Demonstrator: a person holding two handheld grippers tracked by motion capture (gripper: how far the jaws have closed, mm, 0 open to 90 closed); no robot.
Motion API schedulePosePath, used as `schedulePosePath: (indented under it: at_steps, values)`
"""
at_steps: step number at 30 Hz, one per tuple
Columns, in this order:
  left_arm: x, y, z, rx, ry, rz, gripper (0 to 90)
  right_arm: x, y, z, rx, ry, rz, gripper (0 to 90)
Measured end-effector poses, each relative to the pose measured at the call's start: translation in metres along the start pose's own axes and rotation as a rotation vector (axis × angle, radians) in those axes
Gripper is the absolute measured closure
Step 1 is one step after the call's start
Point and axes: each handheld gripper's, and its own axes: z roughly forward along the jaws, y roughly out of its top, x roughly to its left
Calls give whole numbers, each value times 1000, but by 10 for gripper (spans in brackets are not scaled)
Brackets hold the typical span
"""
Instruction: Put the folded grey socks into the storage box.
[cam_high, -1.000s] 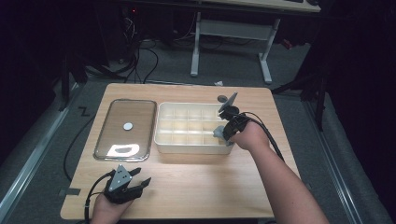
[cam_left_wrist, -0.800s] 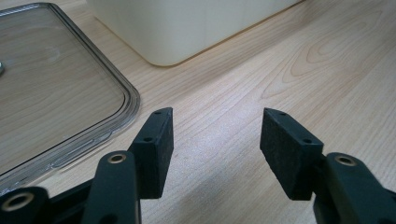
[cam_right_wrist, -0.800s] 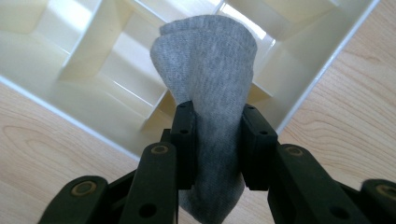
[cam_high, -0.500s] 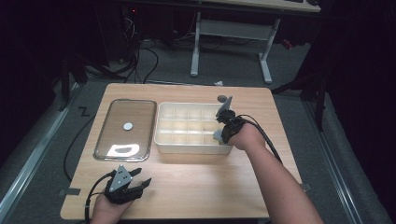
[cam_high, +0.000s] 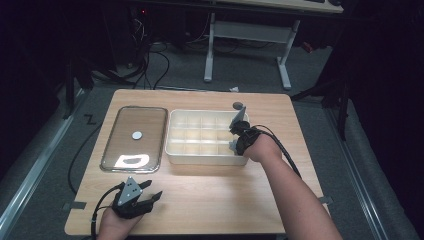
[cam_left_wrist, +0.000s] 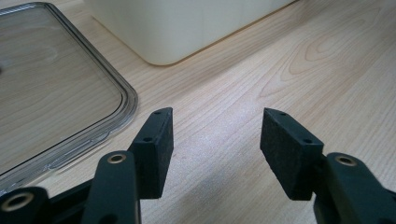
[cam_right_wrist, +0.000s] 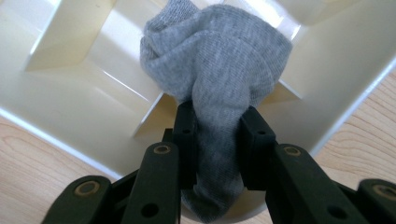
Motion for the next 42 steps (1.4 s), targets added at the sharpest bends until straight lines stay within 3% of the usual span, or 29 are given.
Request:
schedulePosePath:
  at_steps: [6,9,19,26,34,42]
  values:
    - [0,0,0,0,0,1,448,1,0,4,6,3,11,731]
    - [0,0,0,1,0,1,448,1,1,9,8,-9,-19,730]
    - [0,0,1,3,-1,0,448,6,0,19,17,-23,-6,728]
    - [0,0,1,3,0,-2,448,5,1,18,15,-20,-10,702]
    - [0,0,1,8,-3,0,448,1,0,5,-9,12,-8,594]
    - [-1,0,3,19,-7,1,448,-1,-4,-29,-63,38,-8,635]
